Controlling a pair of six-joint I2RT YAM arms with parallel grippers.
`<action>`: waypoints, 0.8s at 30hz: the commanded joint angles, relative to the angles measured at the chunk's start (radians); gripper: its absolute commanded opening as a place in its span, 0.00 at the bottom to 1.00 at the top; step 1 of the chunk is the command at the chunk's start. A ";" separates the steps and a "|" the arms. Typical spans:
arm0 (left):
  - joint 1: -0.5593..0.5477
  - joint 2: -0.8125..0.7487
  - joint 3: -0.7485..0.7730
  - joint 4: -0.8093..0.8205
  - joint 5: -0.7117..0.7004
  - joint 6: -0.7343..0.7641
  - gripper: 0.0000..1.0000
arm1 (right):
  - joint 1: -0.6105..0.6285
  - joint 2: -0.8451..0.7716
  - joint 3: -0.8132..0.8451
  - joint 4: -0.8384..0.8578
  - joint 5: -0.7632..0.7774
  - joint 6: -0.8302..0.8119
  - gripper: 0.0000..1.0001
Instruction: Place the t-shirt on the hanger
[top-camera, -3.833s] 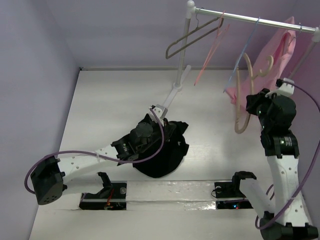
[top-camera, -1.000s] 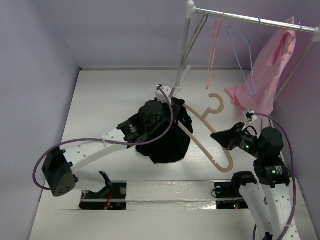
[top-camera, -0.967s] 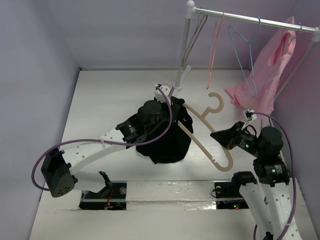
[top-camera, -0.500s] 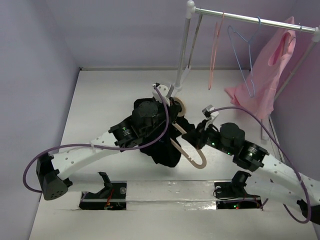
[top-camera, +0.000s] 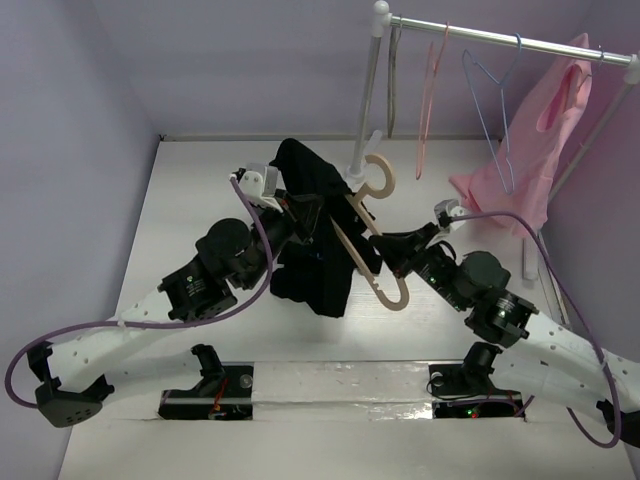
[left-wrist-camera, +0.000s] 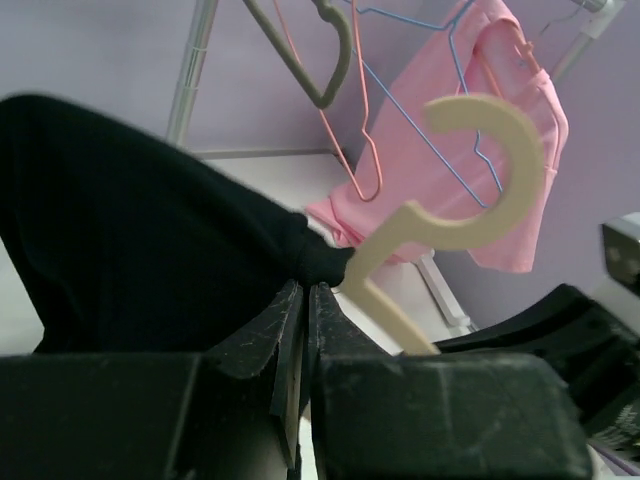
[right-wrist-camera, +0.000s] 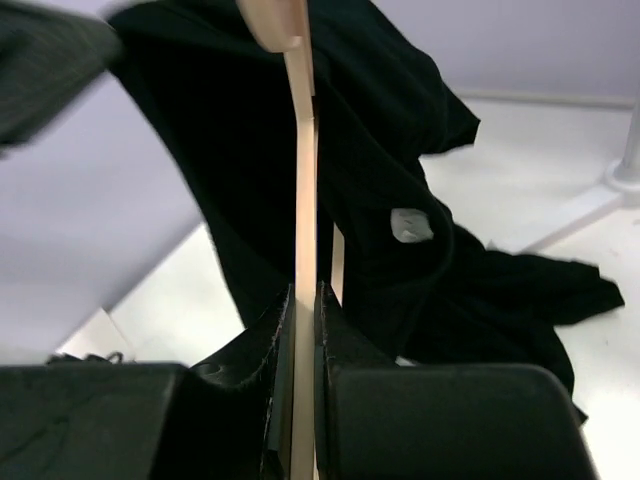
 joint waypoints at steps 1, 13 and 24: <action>-0.007 0.014 0.017 0.045 0.009 0.010 0.00 | -0.003 -0.055 0.024 0.117 0.024 0.006 0.00; -0.166 0.040 0.065 0.090 0.074 0.067 0.00 | -0.003 0.279 0.102 0.574 0.125 -0.113 0.00; -0.166 -0.158 -0.069 0.011 -0.272 -0.054 0.52 | -0.003 0.220 -0.079 0.869 0.093 -0.126 0.00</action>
